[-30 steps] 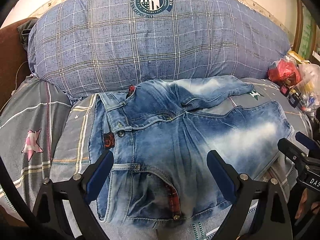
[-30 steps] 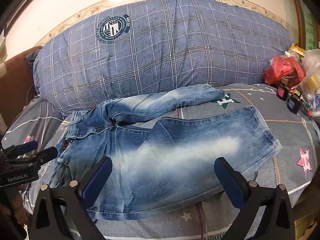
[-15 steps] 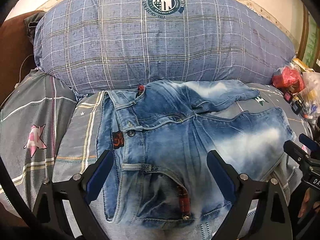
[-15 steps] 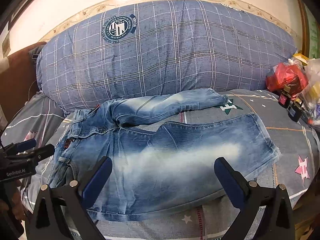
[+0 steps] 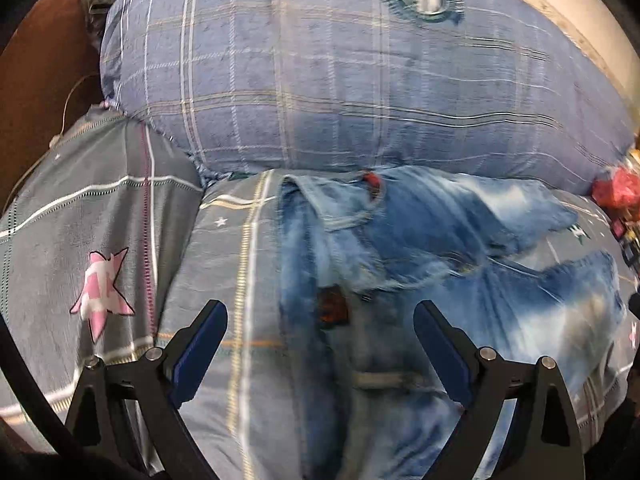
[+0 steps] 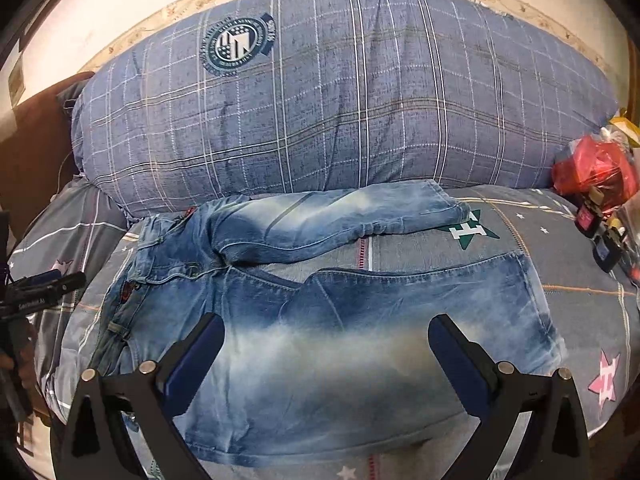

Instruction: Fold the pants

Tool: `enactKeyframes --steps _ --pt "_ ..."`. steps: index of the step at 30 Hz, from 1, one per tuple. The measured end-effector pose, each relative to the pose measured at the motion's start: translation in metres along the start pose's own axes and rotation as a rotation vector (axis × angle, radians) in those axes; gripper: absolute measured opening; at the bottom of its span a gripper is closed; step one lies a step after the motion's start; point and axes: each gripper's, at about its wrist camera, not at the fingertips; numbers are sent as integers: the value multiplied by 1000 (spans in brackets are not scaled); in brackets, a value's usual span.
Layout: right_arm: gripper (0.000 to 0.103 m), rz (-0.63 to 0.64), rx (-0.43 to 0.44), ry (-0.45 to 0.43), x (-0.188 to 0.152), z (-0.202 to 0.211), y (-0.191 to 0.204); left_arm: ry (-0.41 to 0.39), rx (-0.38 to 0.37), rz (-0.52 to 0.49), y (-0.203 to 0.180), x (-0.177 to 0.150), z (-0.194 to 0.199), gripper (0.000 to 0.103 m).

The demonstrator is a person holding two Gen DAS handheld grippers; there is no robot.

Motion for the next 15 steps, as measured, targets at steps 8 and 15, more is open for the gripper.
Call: enactKeyframes --steps 8,15 --pt "103 -6 -19 31 20 -27 -8 68 -81 76 19 52 -58 94" --pt "103 4 -12 92 26 -59 -6 144 -81 139 24 97 -129 94"
Point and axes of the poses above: each gripper's, at about its wrist camera, not at the fingertips, and z roughly against the way its jaws point, y to its left, x to its top, and after that the axes turned 4 degrees about y, right-handed
